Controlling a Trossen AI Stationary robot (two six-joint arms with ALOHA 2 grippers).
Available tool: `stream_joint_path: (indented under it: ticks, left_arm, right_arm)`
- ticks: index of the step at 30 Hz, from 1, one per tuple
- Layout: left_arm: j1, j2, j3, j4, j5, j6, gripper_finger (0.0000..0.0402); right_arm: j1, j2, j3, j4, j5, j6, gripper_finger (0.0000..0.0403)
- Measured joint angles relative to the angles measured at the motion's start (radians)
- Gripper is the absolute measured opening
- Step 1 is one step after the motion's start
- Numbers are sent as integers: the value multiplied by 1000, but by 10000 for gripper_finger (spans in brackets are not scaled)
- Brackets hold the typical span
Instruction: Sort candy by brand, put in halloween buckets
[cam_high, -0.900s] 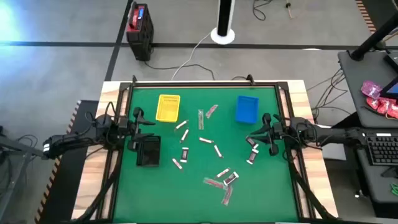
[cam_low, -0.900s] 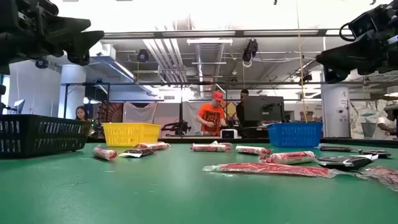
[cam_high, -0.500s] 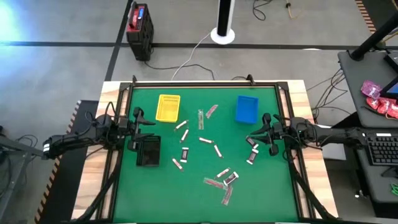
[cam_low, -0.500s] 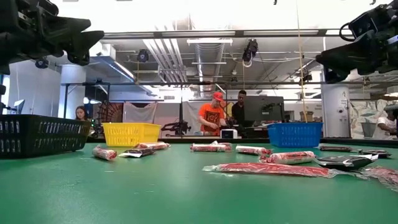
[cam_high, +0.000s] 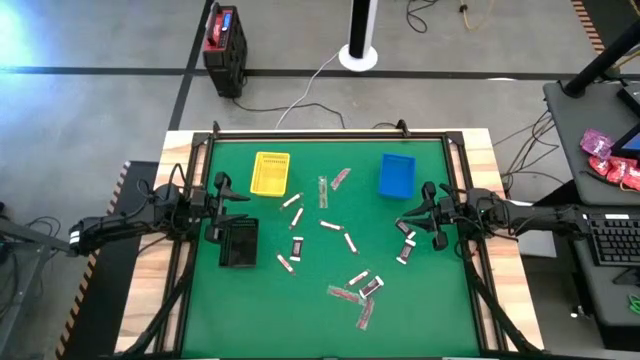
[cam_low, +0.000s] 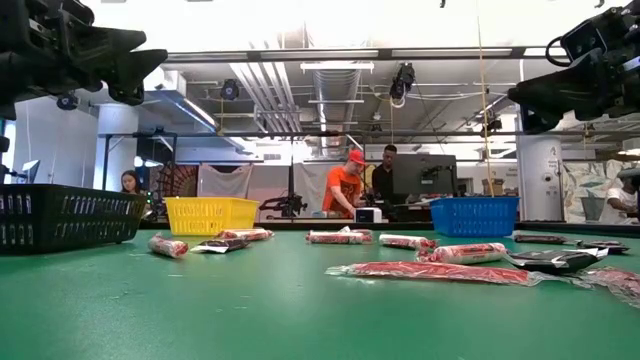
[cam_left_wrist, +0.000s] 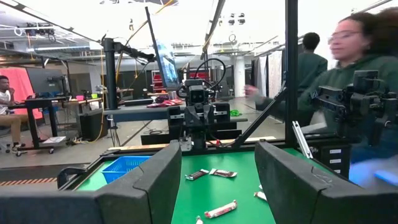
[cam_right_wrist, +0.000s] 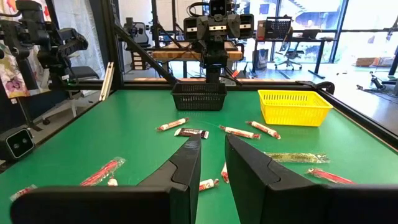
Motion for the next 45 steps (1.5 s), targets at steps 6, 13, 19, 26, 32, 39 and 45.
stream_joint_path:
  ticks: [6, 13, 19, 26, 32, 39, 45]
  left_arm:
    - [0, 0, 0, 0, 0, 0, 189]
    - [0, 0, 0, 0, 0, 0, 189]
    - [0, 0, 0, 0, 0, 0, 189]
    - [0, 0, 0, 0, 0, 0, 189]
    - [0, 0, 0, 3, 0, 0, 189]
    - [-5, 0, -1, 235, -64, -343, 189]
    - [-5, -1, 0, 295, -77, -356, 189]
  right_arm:
    - [0, 0, 0, 0, 0, 0, 66]
    - [0, 0, 0, 0, 0, 0, 66]
    - [0, 0, 0, 0, 0, 0, 66]
    - [0, 0, 0, 0, 0, 0, 66]
    - [0, 0, 0, 4, 0, 0, 66]
    - [0, 12, 34, 118, 0, 269, 66]
    - [0, 81, 62, 119, 88, 369, 66]
